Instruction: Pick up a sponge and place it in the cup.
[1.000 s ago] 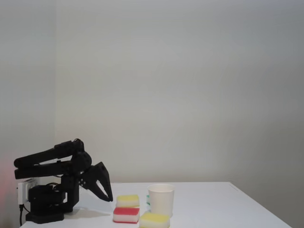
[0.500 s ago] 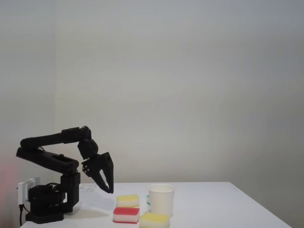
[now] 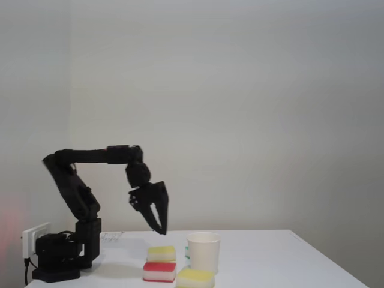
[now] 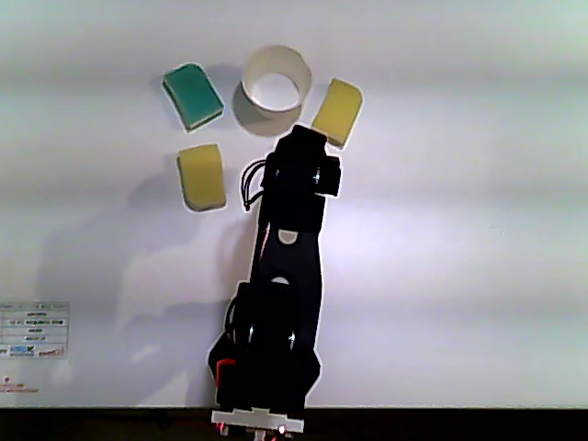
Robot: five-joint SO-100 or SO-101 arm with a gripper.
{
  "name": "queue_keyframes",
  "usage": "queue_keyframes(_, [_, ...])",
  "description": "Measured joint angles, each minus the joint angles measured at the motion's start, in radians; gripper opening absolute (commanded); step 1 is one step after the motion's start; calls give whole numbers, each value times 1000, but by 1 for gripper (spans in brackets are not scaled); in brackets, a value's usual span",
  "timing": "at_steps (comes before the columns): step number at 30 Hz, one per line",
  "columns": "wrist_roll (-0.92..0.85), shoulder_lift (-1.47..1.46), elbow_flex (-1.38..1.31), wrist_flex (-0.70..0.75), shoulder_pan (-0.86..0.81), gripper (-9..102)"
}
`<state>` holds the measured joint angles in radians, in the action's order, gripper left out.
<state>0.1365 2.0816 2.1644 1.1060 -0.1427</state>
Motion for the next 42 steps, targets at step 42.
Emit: queue_keyframes(42, [-107, -629, -459, -287, -172, 37])
